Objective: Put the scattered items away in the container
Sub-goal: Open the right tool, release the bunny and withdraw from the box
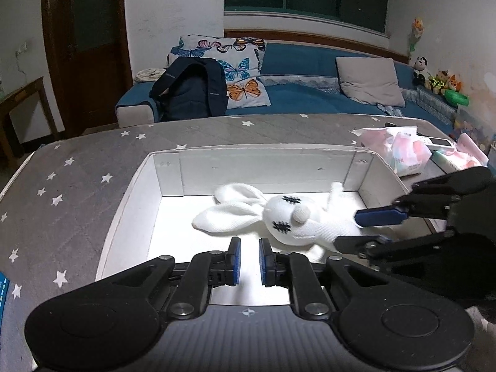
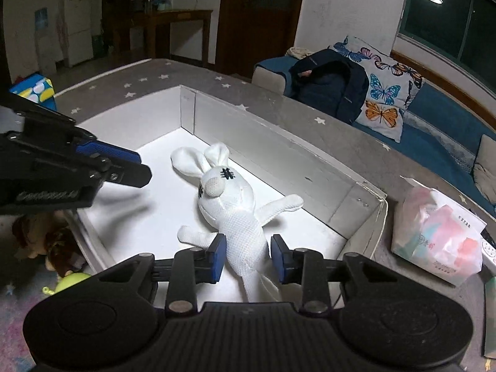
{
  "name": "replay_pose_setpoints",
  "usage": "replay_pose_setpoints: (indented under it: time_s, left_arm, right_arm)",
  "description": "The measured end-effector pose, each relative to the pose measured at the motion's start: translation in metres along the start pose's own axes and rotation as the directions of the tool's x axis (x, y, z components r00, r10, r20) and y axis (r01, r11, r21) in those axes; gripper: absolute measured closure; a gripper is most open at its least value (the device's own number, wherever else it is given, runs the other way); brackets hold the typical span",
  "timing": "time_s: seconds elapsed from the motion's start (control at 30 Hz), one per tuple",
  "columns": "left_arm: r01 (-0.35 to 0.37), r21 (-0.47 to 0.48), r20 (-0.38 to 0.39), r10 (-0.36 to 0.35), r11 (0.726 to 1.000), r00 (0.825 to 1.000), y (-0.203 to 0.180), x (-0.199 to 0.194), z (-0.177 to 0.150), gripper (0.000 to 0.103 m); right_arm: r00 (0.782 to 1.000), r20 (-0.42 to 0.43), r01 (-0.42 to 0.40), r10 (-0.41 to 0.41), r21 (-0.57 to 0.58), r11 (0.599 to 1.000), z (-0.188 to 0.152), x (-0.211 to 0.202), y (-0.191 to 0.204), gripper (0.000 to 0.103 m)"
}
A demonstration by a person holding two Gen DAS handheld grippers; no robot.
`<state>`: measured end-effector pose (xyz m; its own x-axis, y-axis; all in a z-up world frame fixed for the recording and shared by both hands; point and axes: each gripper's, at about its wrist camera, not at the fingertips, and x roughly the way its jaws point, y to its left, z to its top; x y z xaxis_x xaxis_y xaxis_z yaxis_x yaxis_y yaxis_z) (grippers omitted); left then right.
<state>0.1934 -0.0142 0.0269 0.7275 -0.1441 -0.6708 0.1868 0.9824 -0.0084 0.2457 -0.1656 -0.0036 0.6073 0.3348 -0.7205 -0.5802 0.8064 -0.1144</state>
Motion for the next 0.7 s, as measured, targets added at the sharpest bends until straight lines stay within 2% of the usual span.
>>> replay_pose_setpoints:
  time_s: [0.2,0.3,0.37,0.4,0.57,0.63,0.7]
  left_arm:
    - [0.0,-0.015,0.011,0.0,1.0,1.0,0.0,-0.011,-0.004,0.086]
    - [-0.001,-0.02,0.016,0.001,1.0,1.0,-0.003,-0.018,-0.007,0.086]
    - [0.004,-0.02,0.021,-0.004,1.0,1.0,-0.005,-0.024,-0.01,0.086]
    - [0.005,-0.02,0.022,-0.005,1.0,1.0,-0.007,-0.026,-0.012,0.086]
    - [0.02,-0.025,0.024,-0.02,0.999,1.0,-0.014,-0.038,-0.021,0.085]
    - [0.029,-0.029,0.028,-0.029,0.999,0.999,-0.017,-0.044,-0.025,0.085]
    - [0.036,-0.029,0.032,-0.035,0.999,0.999,-0.02,-0.049,-0.028,0.085]
  right_arm:
    - [0.999,0.048,0.001,-0.002,0.026,1.0,-0.004,-0.015,0.004,0.07]
    - [0.997,0.081,-0.002,-0.003,0.059,0.998,-0.008,-0.03,0.005,0.061]
    - [0.994,0.107,0.006,-0.013,0.065,0.998,-0.014,-0.042,0.009,0.058]
    - [0.993,0.116,0.009,-0.017,0.068,0.998,-0.017,-0.047,0.01,0.053]
    - [0.983,0.178,0.024,-0.038,0.084,0.996,-0.036,-0.076,0.022,0.05]
    - [0.979,0.197,0.032,-0.048,0.087,0.996,-0.043,-0.085,0.027,0.041]
    - [0.974,0.217,0.043,-0.061,0.087,0.995,-0.05,-0.094,0.032,0.038]
